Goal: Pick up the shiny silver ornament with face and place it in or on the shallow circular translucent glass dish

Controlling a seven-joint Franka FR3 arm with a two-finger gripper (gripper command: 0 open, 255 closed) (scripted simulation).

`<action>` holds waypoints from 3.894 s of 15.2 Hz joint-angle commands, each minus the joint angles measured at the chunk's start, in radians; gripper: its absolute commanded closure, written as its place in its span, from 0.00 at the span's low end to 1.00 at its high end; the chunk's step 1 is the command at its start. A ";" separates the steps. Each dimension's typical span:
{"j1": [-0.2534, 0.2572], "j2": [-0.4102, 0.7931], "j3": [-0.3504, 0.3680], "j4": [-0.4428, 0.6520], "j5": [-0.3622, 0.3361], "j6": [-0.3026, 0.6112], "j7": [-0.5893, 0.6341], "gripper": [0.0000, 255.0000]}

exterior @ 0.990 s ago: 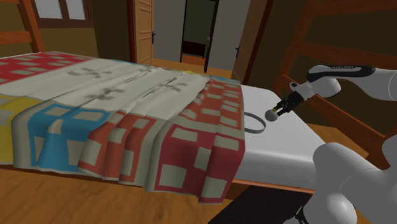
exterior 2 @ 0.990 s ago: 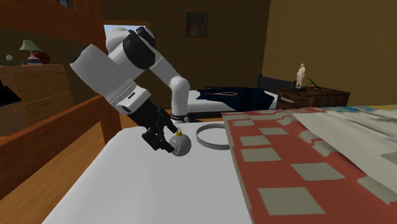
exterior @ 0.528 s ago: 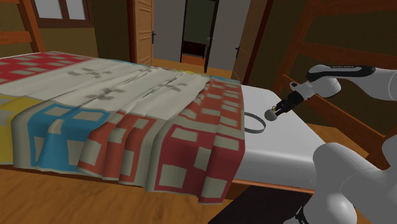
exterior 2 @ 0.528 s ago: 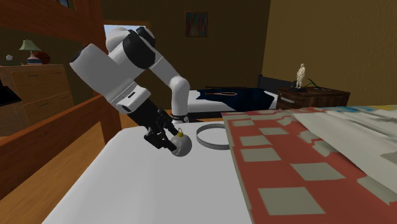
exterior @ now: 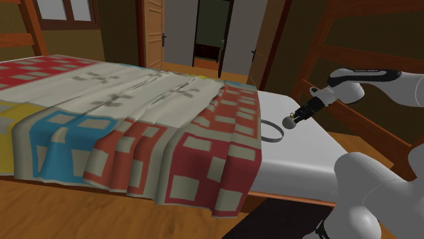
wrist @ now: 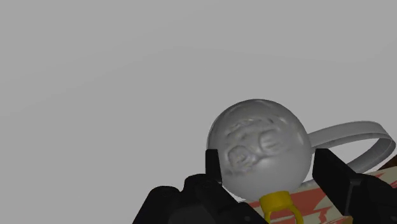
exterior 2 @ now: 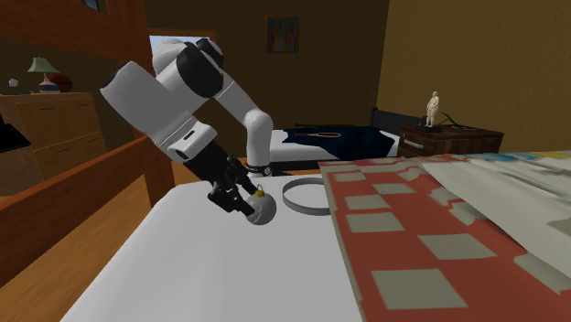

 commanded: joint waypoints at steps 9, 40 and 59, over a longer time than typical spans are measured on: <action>-0.025 0.033 0.048 0.045 0.029 -0.070 0.020 1.00; -0.027 0.161 -0.026 -0.075 0.162 0.053 0.378 1.00; 0.850 0.079 -0.456 0.438 -0.410 -0.350 1.100 0.00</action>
